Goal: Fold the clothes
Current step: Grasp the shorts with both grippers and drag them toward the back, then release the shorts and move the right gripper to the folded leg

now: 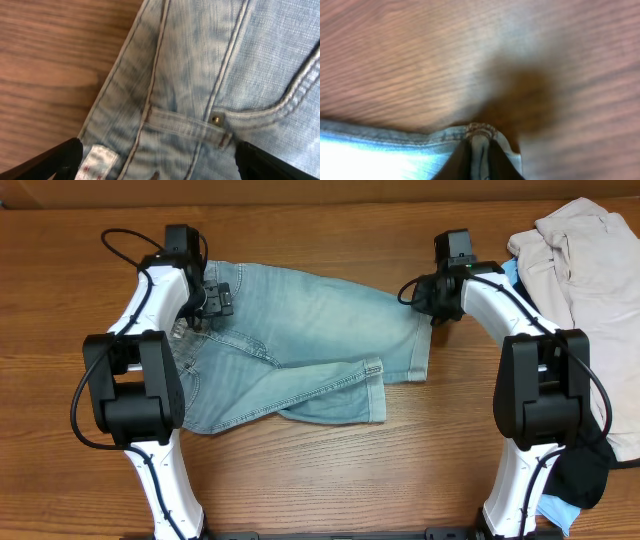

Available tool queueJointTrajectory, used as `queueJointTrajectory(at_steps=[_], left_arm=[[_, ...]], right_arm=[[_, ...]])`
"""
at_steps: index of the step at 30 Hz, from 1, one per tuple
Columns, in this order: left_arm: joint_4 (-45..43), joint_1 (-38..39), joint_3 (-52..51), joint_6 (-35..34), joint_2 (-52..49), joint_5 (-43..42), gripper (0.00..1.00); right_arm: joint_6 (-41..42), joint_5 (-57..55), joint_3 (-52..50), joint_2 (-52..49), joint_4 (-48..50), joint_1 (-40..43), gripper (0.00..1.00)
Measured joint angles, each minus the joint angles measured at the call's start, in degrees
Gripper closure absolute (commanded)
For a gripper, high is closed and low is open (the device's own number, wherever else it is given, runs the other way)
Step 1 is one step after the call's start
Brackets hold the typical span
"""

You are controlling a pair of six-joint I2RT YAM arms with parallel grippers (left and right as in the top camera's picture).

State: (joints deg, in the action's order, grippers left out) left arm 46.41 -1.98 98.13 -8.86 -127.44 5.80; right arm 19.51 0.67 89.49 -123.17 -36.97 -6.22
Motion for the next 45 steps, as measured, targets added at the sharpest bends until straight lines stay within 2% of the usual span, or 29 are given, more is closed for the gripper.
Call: queueJointTrajectory(at_steps=[10,11,12,13,14,15,19,24,30,34,38,42,45], left_arm=[[5.2,-2.1,8.0,-0.5,0.0,-1.5,0.0],[5.7,-2.4,8.7,-0.5,0.0,-1.5,0.0],[6.2,-2.7,9.5,-0.5,0.0,-1.5,0.0],[6.7,-3.0,10.4,-0.6,0.0,-1.5,0.0],[7.1,-3.1,11.2,-0.7,0.0,-1.6,0.0],[7.5,-3.3,11.8,-0.7,0.0,-1.7,0.0],[11.4,-3.4,15.6,-0.7,-0.1,-1.7,0.0],[25.5,-3.4,25.3,-0.7,-0.3,-2.3,0.0],[44.7,-3.4,39.8,-0.9,-0.3,-2.3,0.0],[50.1,-3.4,44.5,-1.3,-0.2,-3.1,0.0],[50.2,-3.4,44.9,-1.3,-0.2,-5.5,0.0],[50.2,-3.4,44.9,-1.3,-0.2,-7.3,0.0],[50.2,-3.4,44.9,-1.3,-0.2,-7.8,0.0]], right_arm=[[-0.1,0.0,0.0,-0.1,16.6,1.0,0.96],[-0.1,0.0,0.0,-0.1,17.8,1.3,0.92],[-0.1,0.0,0.1,-0.1,18.8,1.4,0.64],[-0.1,0.0,0.3,-0.1,19.4,1.7,0.25],[-0.1,0.0,0.5,-0.1,19.3,1.8,0.05],[0.0,0.1,0.7,-0.1,18.8,2.0,0.0],[-0.3,2.3,3.7,-0.1,11.5,2.9,0.0],[-0.1,6.0,7.9,1.8,-2.6,3.2,0.0],[0.0,11.4,9.8,13.4,-20.7,3.1,0.0],[0.0,13.0,11.2,20.7,-31.5,2.3,0.0],[0.5,13.6,9.7,21.8,-32.0,-1.7,0.08],[4.2,12.8,2.1,20.9,-27.3,-7.9,0.1],[8.3,9.6,-4.4,20.2,-22.7,-11.9,0.16]])
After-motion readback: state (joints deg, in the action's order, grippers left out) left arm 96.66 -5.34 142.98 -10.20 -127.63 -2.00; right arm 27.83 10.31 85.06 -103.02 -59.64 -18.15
